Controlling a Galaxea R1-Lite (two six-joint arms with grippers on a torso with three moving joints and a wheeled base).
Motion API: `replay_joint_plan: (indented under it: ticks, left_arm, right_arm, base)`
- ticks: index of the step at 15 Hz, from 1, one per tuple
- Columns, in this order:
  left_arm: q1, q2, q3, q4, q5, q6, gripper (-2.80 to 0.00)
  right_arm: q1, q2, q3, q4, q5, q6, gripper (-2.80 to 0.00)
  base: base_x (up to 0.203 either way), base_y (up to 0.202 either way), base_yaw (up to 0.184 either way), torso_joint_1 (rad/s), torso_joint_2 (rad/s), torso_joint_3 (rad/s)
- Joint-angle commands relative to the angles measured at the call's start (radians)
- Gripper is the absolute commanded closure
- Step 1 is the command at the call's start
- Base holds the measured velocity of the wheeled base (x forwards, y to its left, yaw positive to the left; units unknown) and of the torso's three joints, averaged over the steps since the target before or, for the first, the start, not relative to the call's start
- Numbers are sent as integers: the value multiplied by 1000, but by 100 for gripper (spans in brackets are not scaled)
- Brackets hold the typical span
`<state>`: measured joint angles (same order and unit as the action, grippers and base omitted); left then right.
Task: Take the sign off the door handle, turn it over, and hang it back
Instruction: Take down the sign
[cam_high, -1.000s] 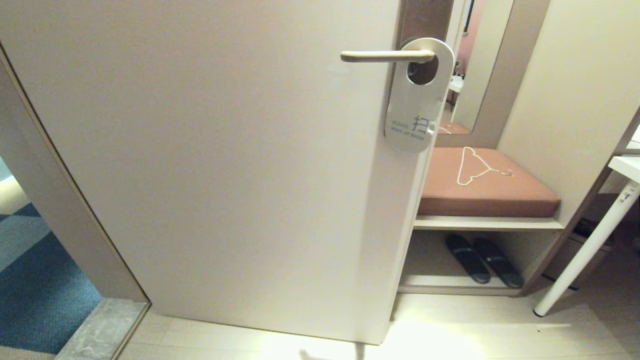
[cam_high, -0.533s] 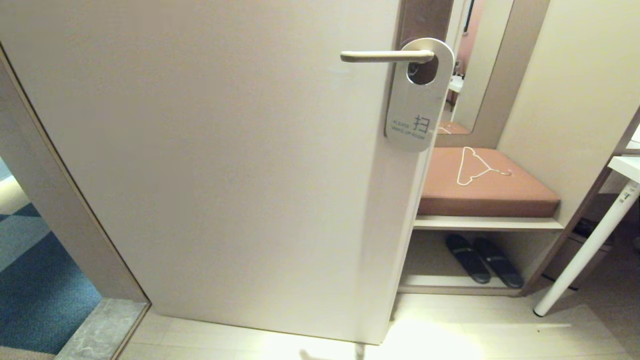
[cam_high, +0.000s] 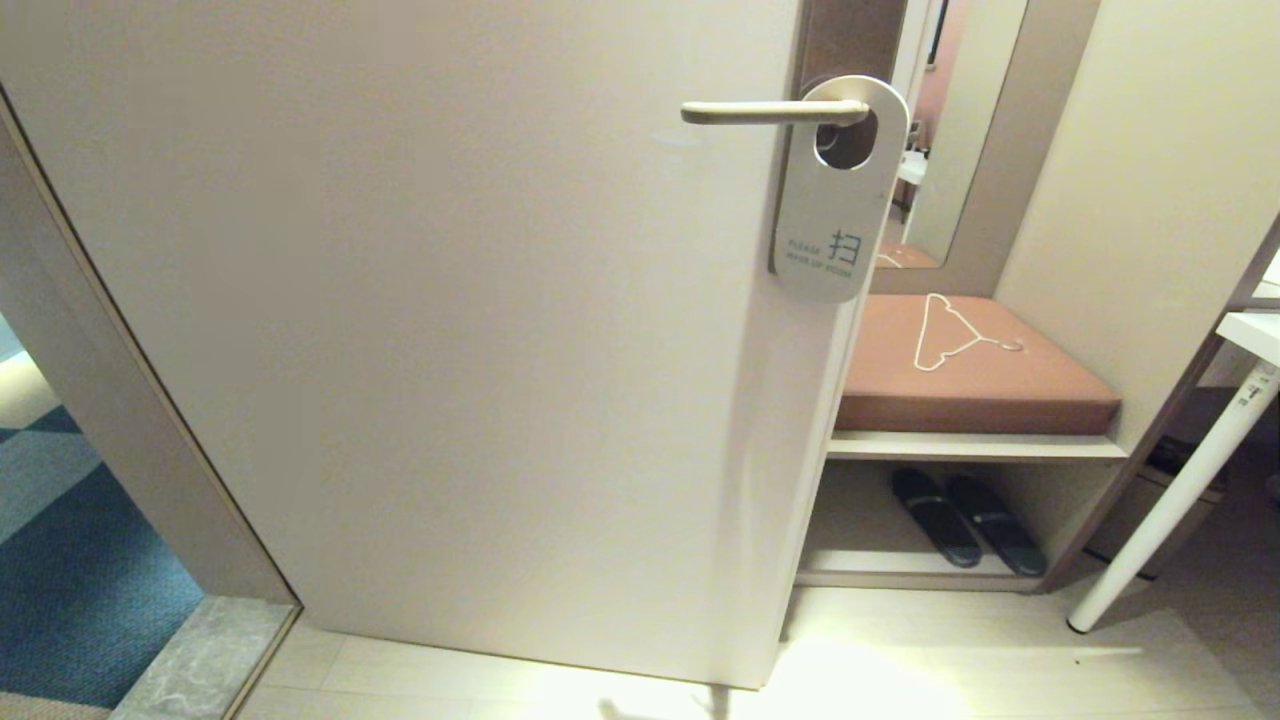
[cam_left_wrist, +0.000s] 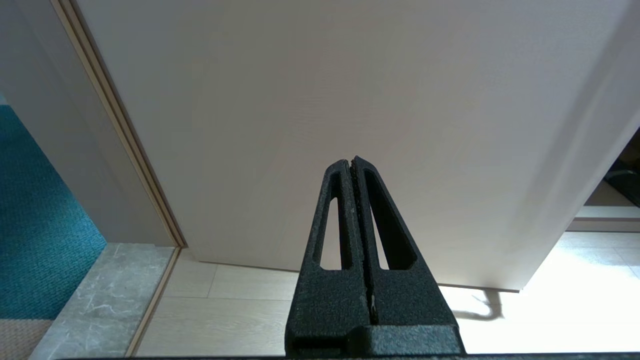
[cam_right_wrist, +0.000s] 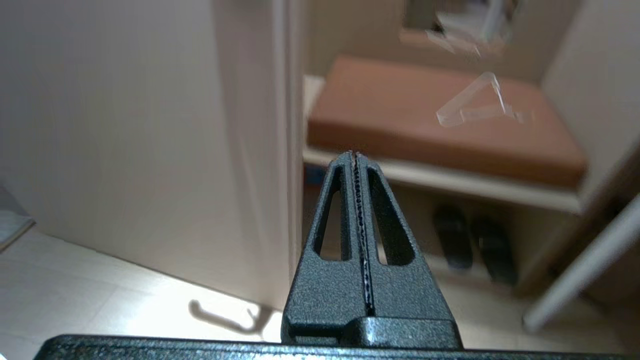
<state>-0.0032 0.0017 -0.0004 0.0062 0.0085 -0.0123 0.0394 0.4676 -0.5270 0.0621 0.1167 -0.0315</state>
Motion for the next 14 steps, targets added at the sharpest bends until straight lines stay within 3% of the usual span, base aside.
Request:
replay_joint_plan:
  ticks: [1, 5, 11, 12, 14]
  left_arm:
    - [0, 1, 0, 0, -1, 0, 0]
    - [0, 1, 0, 0, -1, 0, 0]
    - [0, 1, 0, 0, 1, 0, 0]
    - [0, 1, 0, 0, 1, 0, 0]
    - [0, 1, 0, 0, 0, 0, 0]
  right_arm:
    - [4, 185, -101, -6, 55, -18, 0]
    - [6, 437, -259, -8, 173, -115, 0]
    - [5, 740, -428, -12, 332, -136, 0]
    - [5, 768, -448, -13, 360, -137, -280]
    - [6, 803, -472, -13, 374, -136, -280]
  base:
    - [0, 0, 0, 0, 0, 0]
    - [0, 0, 0, 0, 0, 0]
    - [0, 0, 0, 0, 0, 0]
    - [0, 0, 0, 0, 0, 0]
    - [0, 0, 0, 0, 0, 0]
